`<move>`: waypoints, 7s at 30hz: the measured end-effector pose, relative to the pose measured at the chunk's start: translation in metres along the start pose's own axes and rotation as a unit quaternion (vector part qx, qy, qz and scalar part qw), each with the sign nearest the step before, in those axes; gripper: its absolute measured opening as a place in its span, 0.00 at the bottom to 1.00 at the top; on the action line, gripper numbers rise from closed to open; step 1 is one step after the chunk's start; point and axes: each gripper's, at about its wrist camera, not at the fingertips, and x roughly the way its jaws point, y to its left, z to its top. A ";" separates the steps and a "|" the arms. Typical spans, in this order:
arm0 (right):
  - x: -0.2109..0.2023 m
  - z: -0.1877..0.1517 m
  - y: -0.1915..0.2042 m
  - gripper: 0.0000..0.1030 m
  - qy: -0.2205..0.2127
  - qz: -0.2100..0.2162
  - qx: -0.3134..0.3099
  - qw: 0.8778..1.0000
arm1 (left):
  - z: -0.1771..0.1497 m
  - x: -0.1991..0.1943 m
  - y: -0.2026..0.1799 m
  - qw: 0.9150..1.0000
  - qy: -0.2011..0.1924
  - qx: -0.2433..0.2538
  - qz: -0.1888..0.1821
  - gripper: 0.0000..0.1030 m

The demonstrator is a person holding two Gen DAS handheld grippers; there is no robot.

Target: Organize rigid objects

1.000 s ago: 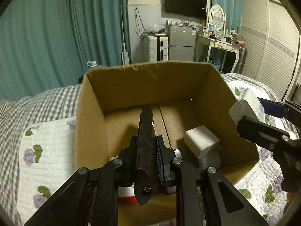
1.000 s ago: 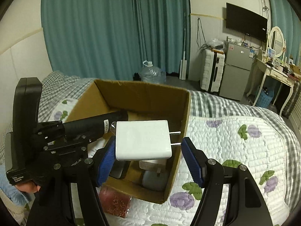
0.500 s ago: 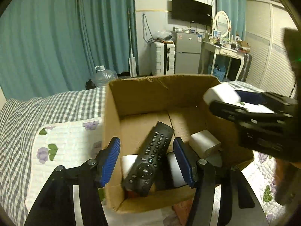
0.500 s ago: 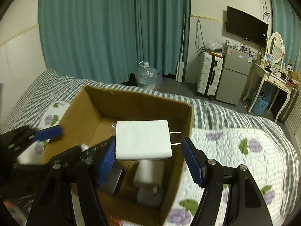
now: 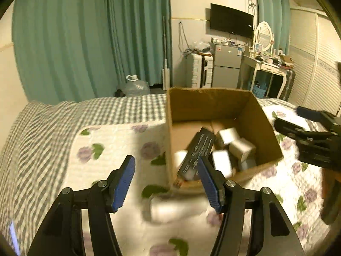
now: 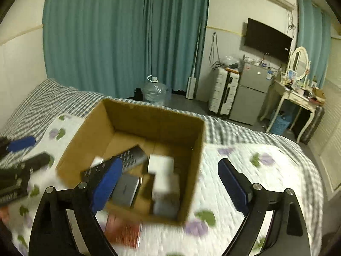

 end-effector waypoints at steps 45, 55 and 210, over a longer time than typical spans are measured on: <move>-0.009 -0.089 0.023 0.69 0.107 0.071 -0.007 0.992 | -0.094 0.039 -0.006 0.996 0.086 0.030 0.007 0.62; 0.014 0.008 0.023 0.70 0.051 0.061 -0.016 0.997 | -0.061 0.023 -0.007 0.998 0.056 0.017 0.004 0.62; -0.093 -0.051 -0.050 1.00 -0.109 -0.038 0.083 0.990 | -0.017 -0.081 -0.072 0.987 -0.150 -0.025 0.049 0.75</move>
